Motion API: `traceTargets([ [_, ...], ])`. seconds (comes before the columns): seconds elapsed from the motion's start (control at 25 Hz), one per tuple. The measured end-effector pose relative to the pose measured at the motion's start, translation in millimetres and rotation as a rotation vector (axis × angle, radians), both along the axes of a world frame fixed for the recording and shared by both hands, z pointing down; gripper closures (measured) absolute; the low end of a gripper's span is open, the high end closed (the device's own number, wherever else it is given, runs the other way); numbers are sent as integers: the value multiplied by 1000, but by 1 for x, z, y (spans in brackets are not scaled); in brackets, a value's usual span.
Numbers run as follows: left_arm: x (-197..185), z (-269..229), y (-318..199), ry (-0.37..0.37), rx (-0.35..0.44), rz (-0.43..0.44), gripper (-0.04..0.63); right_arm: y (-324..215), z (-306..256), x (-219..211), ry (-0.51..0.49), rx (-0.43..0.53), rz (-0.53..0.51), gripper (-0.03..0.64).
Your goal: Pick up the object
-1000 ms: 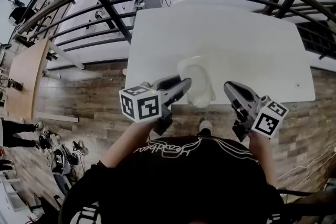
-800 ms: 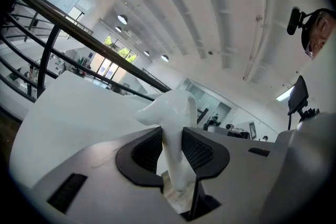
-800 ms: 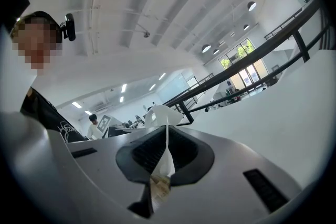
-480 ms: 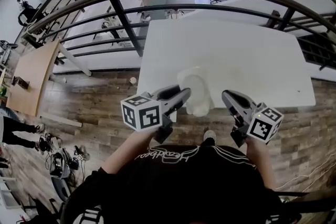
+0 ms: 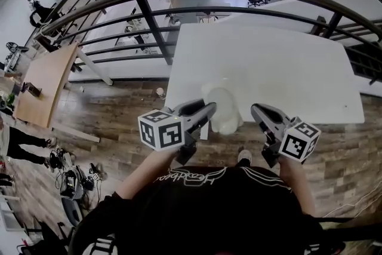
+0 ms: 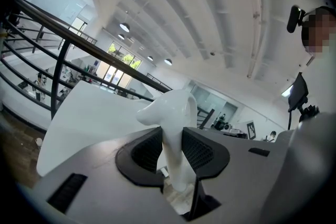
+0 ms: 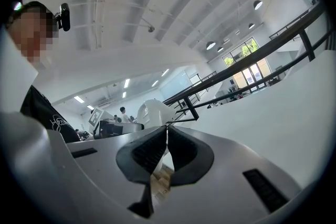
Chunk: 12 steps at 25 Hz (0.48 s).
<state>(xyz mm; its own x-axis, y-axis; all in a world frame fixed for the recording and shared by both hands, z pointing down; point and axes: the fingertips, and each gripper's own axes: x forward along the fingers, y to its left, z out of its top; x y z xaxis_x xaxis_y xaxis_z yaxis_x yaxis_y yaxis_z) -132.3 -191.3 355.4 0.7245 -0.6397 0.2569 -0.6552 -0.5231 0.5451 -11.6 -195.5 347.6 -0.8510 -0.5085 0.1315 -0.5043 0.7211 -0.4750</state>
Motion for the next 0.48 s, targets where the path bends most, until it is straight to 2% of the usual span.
traceTargets([
  [0.48,1,2,0,19,-18,-21,474,-5,0,-1,4,-5,-19,597],
])
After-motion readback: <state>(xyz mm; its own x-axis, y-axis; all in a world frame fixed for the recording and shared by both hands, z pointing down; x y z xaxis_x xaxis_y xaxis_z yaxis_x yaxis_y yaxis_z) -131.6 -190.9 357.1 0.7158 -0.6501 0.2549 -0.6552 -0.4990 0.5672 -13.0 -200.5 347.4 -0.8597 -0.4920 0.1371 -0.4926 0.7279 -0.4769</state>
